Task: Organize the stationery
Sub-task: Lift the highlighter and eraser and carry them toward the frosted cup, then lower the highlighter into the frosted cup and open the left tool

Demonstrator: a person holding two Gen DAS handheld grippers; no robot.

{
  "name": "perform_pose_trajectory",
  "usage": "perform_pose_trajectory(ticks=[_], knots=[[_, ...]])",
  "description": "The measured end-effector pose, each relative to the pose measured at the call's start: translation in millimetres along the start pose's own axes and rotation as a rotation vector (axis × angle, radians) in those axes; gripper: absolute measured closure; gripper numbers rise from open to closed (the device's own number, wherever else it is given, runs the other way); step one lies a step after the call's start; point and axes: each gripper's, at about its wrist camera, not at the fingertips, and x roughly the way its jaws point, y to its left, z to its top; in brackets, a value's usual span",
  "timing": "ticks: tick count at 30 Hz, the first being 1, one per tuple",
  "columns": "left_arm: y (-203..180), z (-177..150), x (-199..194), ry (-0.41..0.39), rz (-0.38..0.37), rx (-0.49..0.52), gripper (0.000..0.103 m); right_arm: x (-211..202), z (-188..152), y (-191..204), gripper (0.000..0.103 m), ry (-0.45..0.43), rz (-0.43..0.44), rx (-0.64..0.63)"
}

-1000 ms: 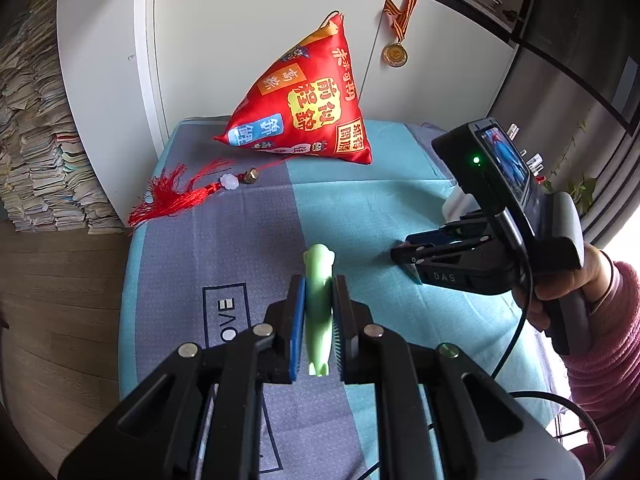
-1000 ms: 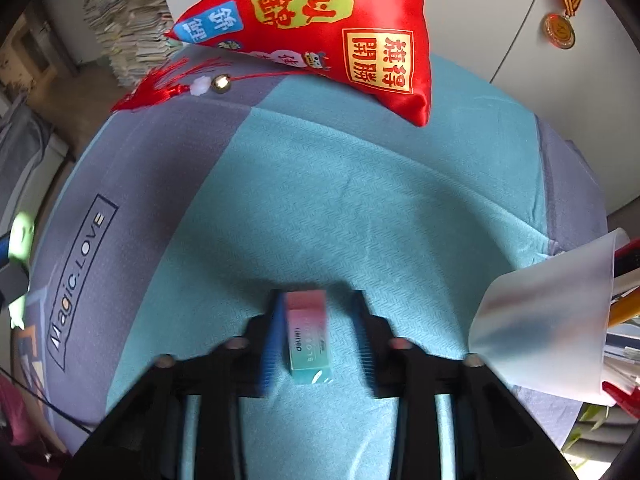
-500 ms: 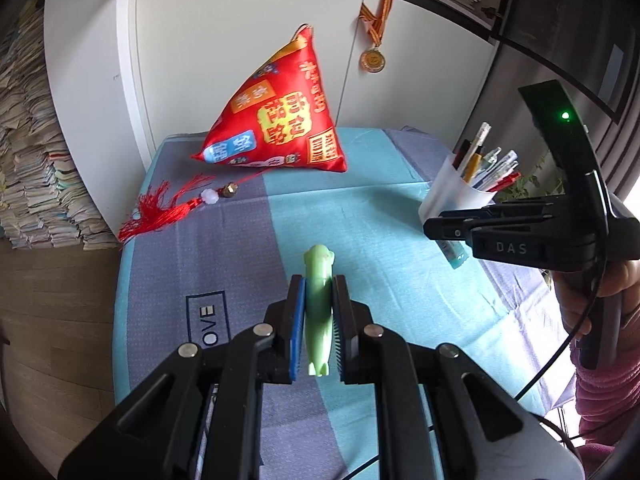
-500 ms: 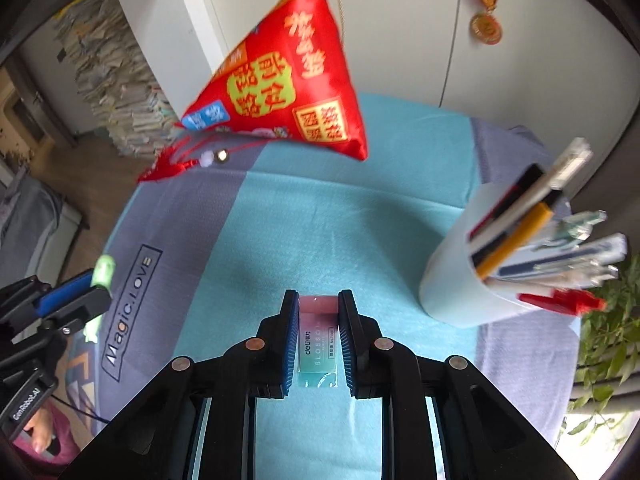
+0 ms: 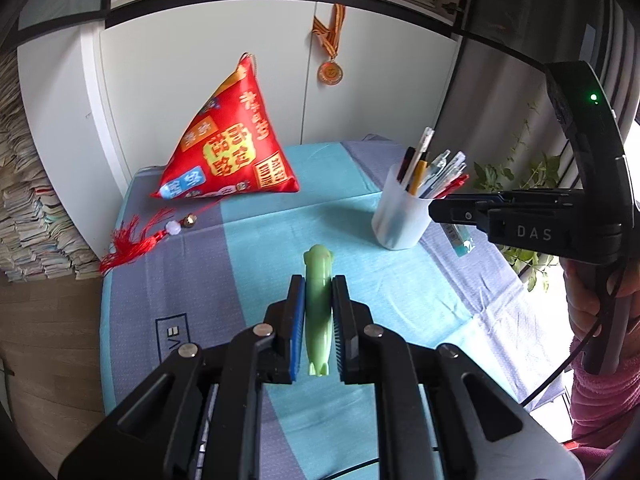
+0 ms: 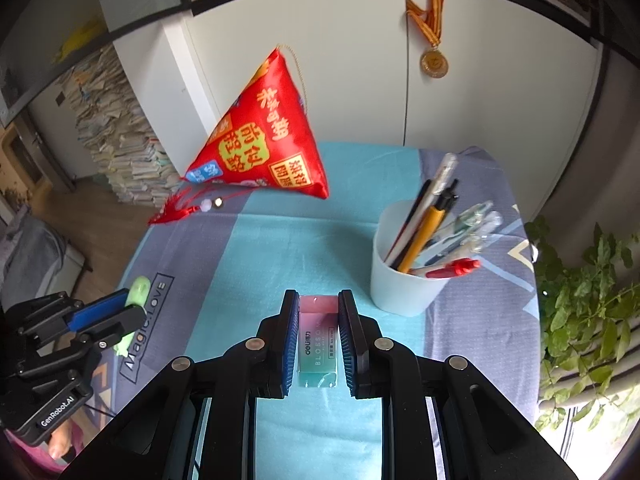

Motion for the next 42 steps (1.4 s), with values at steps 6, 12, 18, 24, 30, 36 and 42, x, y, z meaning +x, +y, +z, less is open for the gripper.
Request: perform_pose_trajectory(ticks=[6,12,18,24,30,36,42], knots=[[-27.0,18.7,3.9,-0.020,-0.030,0.050,0.092,-32.3,-3.3,-32.1,0.082,-0.085,-0.023,0.072],[-61.1,45.2,12.7,-0.048,-0.088,0.129,0.092,-52.0,-9.1,-69.6,0.082,-0.132,-0.052,0.173],[-82.1,75.8,31.2,-0.057,-0.154,0.155,0.092,-60.3,-16.1,-91.9,0.082,-0.152,-0.067,0.222],[-88.1,102.7,59.9,-0.035,-0.190,0.118,0.092,-63.6,-22.7,-104.0,0.082,-0.159,-0.067,0.244],[-90.4,118.9,97.1,-0.030,-0.219,0.042,0.092,-62.2,-23.7,-113.3,0.082,-0.166,-0.053,0.262],[-92.2,114.6,129.2,-0.011,-0.197,0.027,0.092,-61.1,-25.6,-114.8,0.082,-0.166,-0.042,0.266],[-83.4,107.6,133.8,-0.016,-0.200,-0.003,0.092,-61.7,-27.1,-115.3,0.082,-0.168,-0.040,0.266]])
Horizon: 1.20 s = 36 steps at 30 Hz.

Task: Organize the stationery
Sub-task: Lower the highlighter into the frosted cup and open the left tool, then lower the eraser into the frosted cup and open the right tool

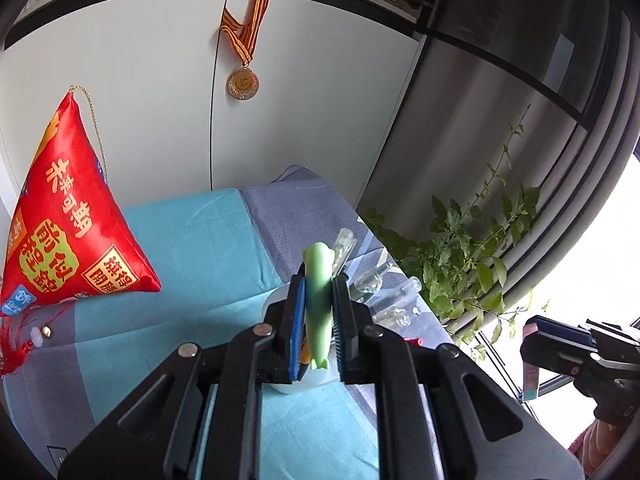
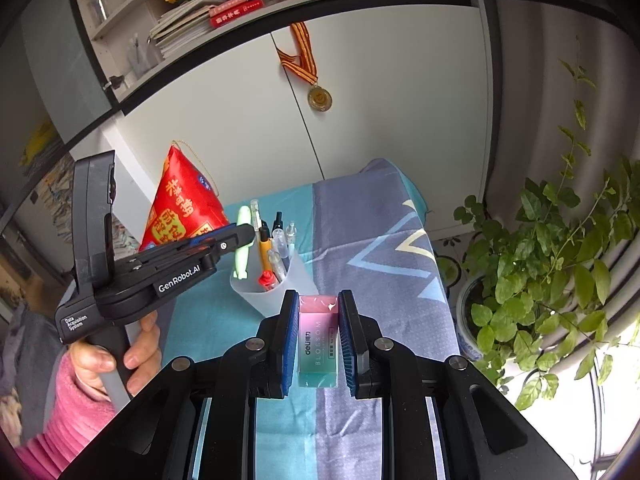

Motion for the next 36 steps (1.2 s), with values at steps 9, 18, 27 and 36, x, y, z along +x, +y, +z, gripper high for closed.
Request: perform_pose_trajectory(ticks=[9,18,27,36], knots=[[4.2,-6.5,4.9,-0.006,0.025,0.004,0.091,0.3,-1.8,5.7,0.082,0.002,0.013,-0.006],[9.5,-11.1,11.8,0.009,0.027,-0.003,0.091,0.1,-2.5,4.3,0.082,0.002,0.010,0.001],[9.8,-16.7,6.9,0.022,0.035,0.025,0.087,1.0,-0.9,8.5,0.082,0.004,0.023,-0.005],[7.1,-20.4,-11.1,-0.004,0.086,0.061,0.055,1.7,1.2,14.2,0.082,0.005,0.022,-0.011]])
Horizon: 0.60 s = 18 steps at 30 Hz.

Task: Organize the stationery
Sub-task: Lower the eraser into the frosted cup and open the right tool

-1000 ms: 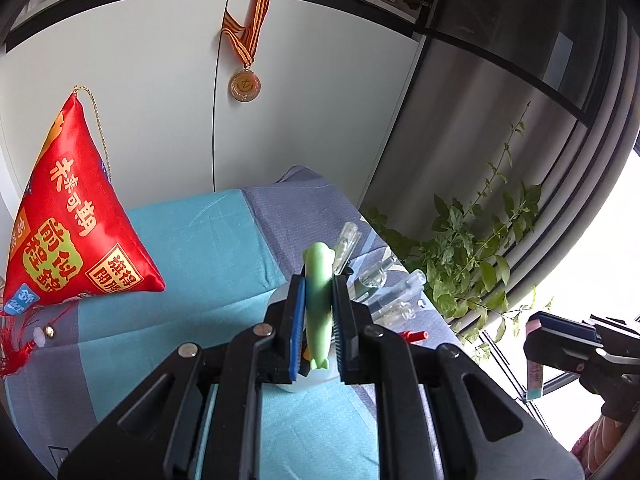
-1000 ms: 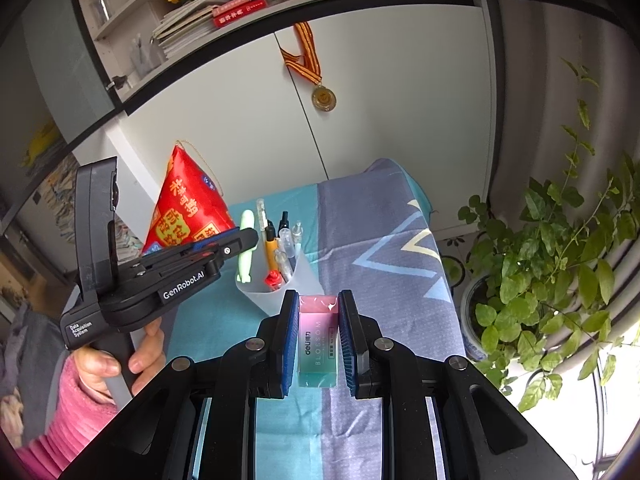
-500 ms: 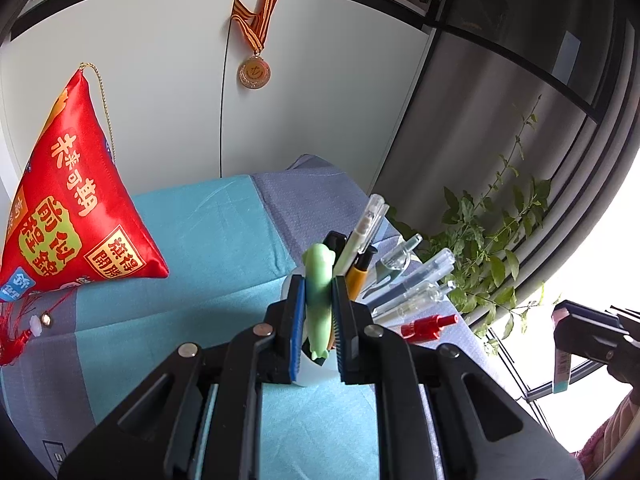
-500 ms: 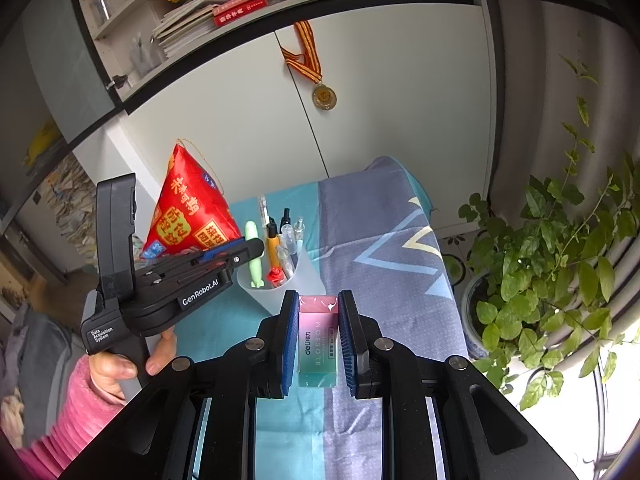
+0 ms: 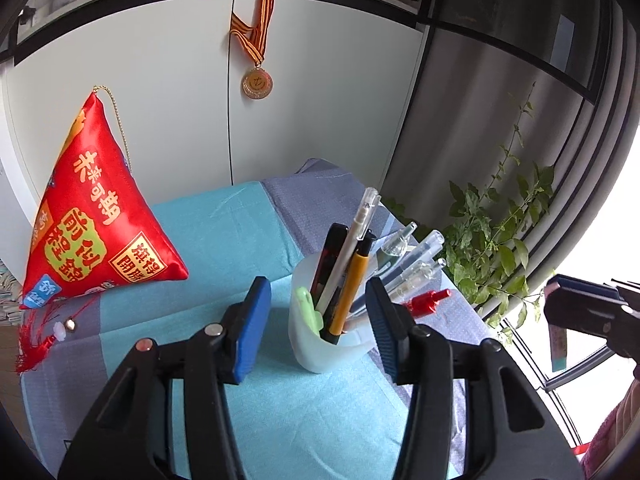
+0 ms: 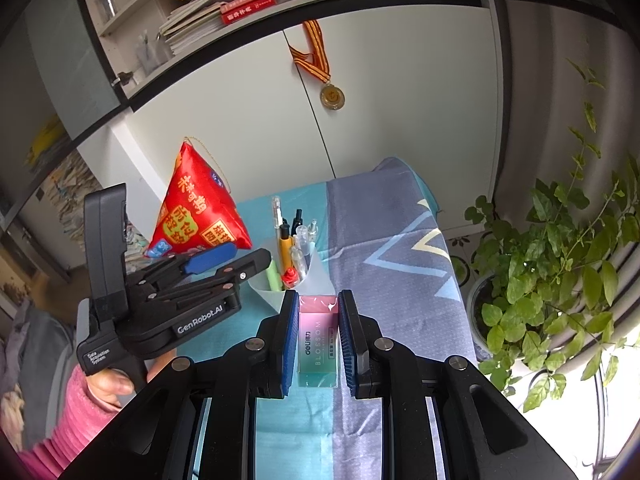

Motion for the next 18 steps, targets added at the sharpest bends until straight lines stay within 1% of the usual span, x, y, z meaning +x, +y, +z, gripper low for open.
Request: perform_pose_trajectory(ticks=[1,3,7,12,15,18], knots=[[1.0,-0.9,-3.2,-0.004,0.004,0.000,0.055,0.4,0.9,1.1,0.082,-0.001,0.000,-0.001],[3.8,-3.7,-11.5,-0.016,0.019,0.004,0.050,1.4,4.2,4.7,0.082,-0.003,0.002,-0.006],[13.1,-8.8,-32.7,-0.052,0.058,0.004,0.047,3.8,12.4,14.9,0.082,-0.012,0.011,-0.025],[29.2,-21.1,-67.3,-0.106,0.100,-0.016,0.038,11.0,24.6,32.5,0.082,-0.023,0.028,-0.051],[38.6,-30.9,-86.3,-0.136,0.122,-0.043,0.036,20.1,30.5,43.8,0.082,-0.028,0.033,-0.066],[43.5,-36.5,-96.8,-0.151,0.133,-0.052,0.035,31.8,33.6,53.5,0.082,-0.036,0.035,-0.072]])
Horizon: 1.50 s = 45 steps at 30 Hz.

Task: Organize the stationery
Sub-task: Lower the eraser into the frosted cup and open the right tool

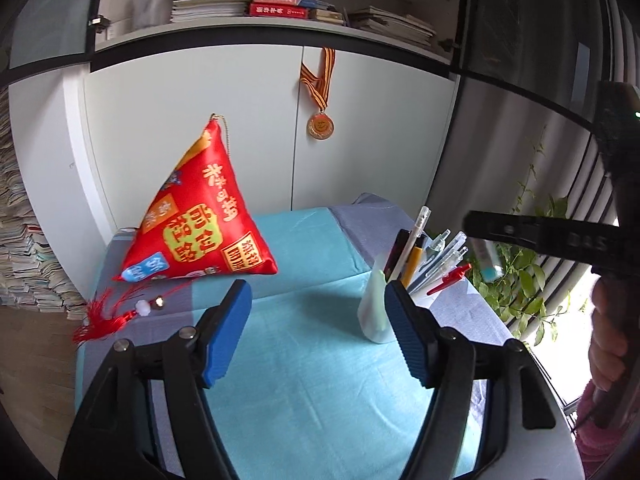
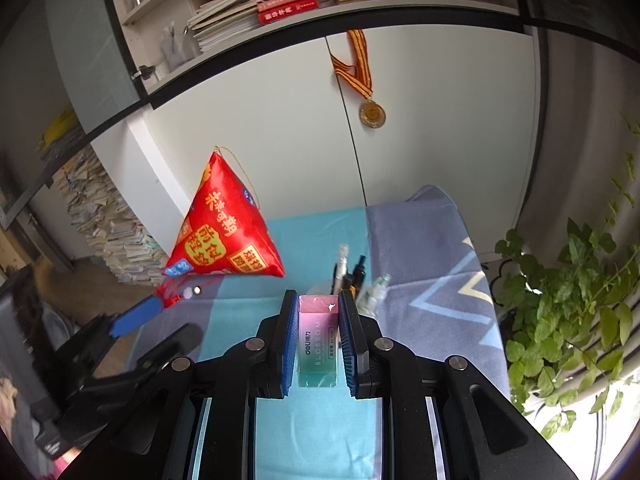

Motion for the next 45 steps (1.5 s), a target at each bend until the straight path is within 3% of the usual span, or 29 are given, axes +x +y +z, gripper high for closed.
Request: perform_pose_trajectory(ticks=[5,13,27,45], knots=[[3.7,-4.9,-6.4,-0.023,0.024,0.012,0.033,27.2,3.3,6.8,0.082,0.018,0.011,0.016],[20.1,-10.8,2.0,-0.015,0.022,-0.012,0.033,58.3,0.1,7.2,0.082,0.036,-0.070,0.033],[35.5,-18.9,10.1,0.003,-0.004,-0.058,0.033,71.1,-5.6,11.9,0.082,-0.020,-0.195,0.004],[32.8,-22.4,14.6,0.016,-0.008,-0.040,0.032,68.2,-14.5,10.0,0.082,-0.023,-0.198,0.010]])
